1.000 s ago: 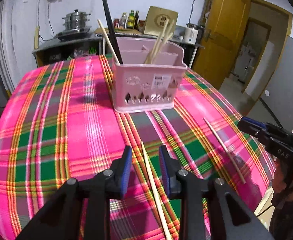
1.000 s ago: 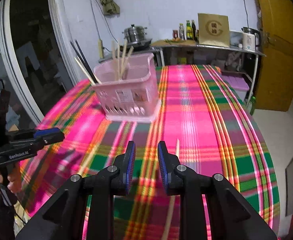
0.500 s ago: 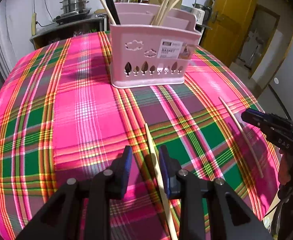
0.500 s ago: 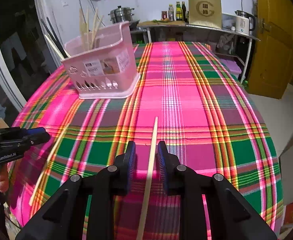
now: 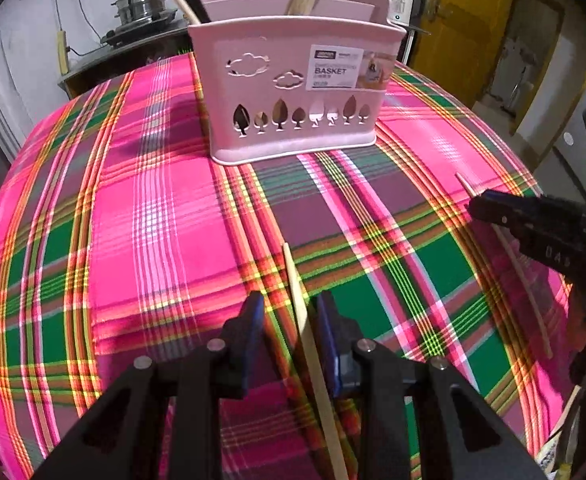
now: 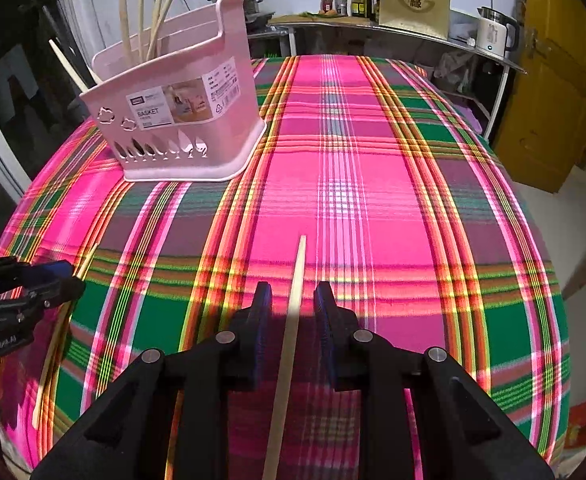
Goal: Organize utensils
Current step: 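Move both tools down and grasp a wooden chopstick with each tool, then lift both wooden chopsticks and carry them over the pink basket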
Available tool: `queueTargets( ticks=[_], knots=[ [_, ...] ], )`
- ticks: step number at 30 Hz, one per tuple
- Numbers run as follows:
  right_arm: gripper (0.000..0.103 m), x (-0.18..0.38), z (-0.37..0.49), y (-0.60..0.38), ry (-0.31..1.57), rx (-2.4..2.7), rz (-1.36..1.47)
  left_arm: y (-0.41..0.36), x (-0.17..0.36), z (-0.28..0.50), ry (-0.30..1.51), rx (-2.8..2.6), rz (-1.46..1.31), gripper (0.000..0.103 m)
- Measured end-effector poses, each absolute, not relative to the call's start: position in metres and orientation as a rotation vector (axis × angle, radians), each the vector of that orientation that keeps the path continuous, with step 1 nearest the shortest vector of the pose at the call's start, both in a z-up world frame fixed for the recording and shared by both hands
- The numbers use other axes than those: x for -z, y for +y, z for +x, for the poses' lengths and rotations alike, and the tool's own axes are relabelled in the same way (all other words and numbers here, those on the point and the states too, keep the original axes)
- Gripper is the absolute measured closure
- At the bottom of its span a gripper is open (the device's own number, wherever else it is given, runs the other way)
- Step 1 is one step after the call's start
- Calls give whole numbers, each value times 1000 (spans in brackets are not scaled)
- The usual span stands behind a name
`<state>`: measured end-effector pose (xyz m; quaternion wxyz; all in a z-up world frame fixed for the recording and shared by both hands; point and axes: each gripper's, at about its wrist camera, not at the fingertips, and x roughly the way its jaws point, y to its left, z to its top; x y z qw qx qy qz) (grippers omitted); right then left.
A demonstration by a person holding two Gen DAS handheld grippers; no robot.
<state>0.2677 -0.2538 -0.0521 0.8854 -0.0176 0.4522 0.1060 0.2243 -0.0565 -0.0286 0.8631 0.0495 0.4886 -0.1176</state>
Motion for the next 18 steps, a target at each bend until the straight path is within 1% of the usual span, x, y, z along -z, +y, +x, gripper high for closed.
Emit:
queueTargets(
  ticks=[7, 11, 13, 18],
  knots=[
    [81, 51, 276, -244, 966, -200, -93, -62, 30, 232, 1019, 235, 125, 74],
    [82, 51, 280, -244, 986, -202, -105, -63, 30, 234, 1015, 236, 130, 76],
    [82, 51, 282, -243, 992, -200, -114, -64, 30, 233, 1010, 238, 135, 79],
    [93, 51, 285, -239, 1002, -213, -112, -70, 30, 230, 1004, 256, 141, 93]
  ],
)
